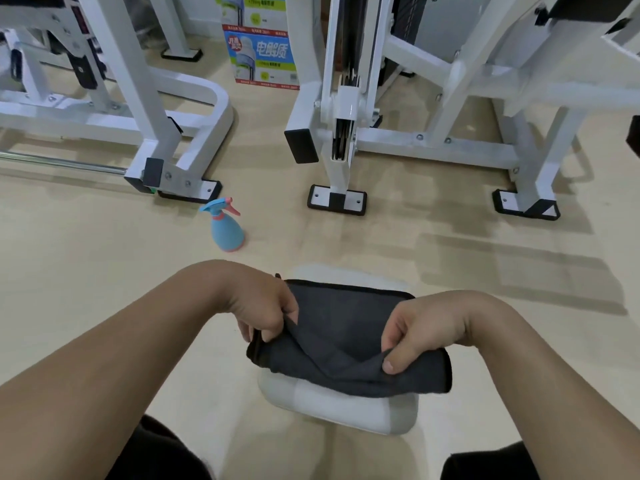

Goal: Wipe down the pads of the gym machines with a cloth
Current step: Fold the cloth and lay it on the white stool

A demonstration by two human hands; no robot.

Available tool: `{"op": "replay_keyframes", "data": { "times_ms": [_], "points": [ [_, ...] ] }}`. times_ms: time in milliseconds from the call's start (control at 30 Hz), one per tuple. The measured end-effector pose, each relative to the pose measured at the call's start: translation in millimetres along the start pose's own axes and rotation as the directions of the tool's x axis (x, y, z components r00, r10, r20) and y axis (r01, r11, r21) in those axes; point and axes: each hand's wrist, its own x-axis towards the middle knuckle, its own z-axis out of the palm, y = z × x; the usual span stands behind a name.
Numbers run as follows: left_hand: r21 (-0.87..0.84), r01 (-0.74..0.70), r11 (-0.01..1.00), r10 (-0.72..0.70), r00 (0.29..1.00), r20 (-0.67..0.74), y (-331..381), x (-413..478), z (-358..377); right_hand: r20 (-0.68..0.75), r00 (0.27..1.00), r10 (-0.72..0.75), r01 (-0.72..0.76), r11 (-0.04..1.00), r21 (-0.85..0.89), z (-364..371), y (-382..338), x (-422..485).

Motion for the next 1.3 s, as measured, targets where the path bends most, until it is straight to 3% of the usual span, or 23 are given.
{"op": "replay_keyframes", "data": {
  "times_ms": [67,133,200,300,400,467,567,633,667,733,833,900,967,1067,1133,1233,1300],
  "points": [
    [-0.060,-0.007,0.998,0.004,0.999,-0.039,-1,12,-3,-0.059,0.998,0.004,0.002,0.996,0.091,-5,13,4],
    [-0.120,-0.027,0.992,0.012,0.992,-0.129,-8,23,-8,-0.235,0.971,0.035,-0.006,0.993,0.121,-12,30,10],
    [-0.191,-0.051,0.980,0.005,0.972,-0.234,-19,34,-13,-0.426,0.902,0.073,-0.018,0.991,0.131,-18,46,20],
    [-0.302,-0.076,0.950,-0.044,0.927,-0.372,-36,53,-13,-0.603,0.792,0.095,0.045,0.976,0.213,-20,55,40],
    [-0.333,0.044,0.942,-0.190,0.888,-0.418,-46,75,-3,-0.735,0.665,0.131,0.060,0.972,0.228,-14,57,66],
    [-0.325,0.156,0.933,-0.273,0.895,-0.354,-46,82,7,-0.768,0.615,0.178,-0.035,0.979,0.199,-9,56,76],
    [-0.550,0.181,0.815,-0.298,0.946,-0.130,-48,84,16,-0.826,0.527,0.199,-0.223,0.970,0.092,-10,46,75],
    [-0.632,0.128,0.764,-0.264,0.956,-0.126,-48,86,22,-0.860,0.484,0.163,-0.264,0.964,0.035,-12,36,71],
    [-0.611,0.096,0.786,-0.259,0.948,-0.184,-45,89,27,-0.870,0.474,0.139,-0.258,0.966,0.013,-12,29,69],
    [-0.449,0.090,0.889,-0.258,0.908,-0.330,-38,93,38,-0.848,0.515,0.124,-0.203,0.979,0.019,-10,17,68],
    [-0.283,0.122,0.951,-0.252,0.836,-0.487,-34,94,38,-0.664,0.733,0.147,-0.141,0.988,0.063,-3,5,74],
    [-0.261,0.126,0.957,-0.247,0.825,-0.508,-40,92,34,-0.545,0.825,0.151,-0.150,0.988,0.047,2,0,78],
    [-0.351,0.075,0.933,-0.247,0.845,-0.474,-48,91,33,-0.521,0.840,0.152,-0.158,0.987,0.034,3,-4,81],
    [-0.593,-0.058,0.803,-0.235,0.884,-0.403,-58,81,33,-0.504,0.852,0.141,-0.139,0.989,0.041,3,-10,84],
    [-0.669,-0.107,0.735,-0.223,0.894,-0.388,-61,70,22,-0.482,0.866,0.130,-0.118,0.991,0.055,3,-12,85],
    [-0.732,-0.161,0.662,-0.231,0.885,-0.404,-56,49,3,-0.472,0.878,0.075,-0.001,0.988,0.155,4,-16,86],
    [-0.729,-0.194,0.656,-0.258,0.850,-0.459,-44,38,0,-0.528,0.849,0.028,0.134,0.955,0.266,3,-20,84]
  ]
}}
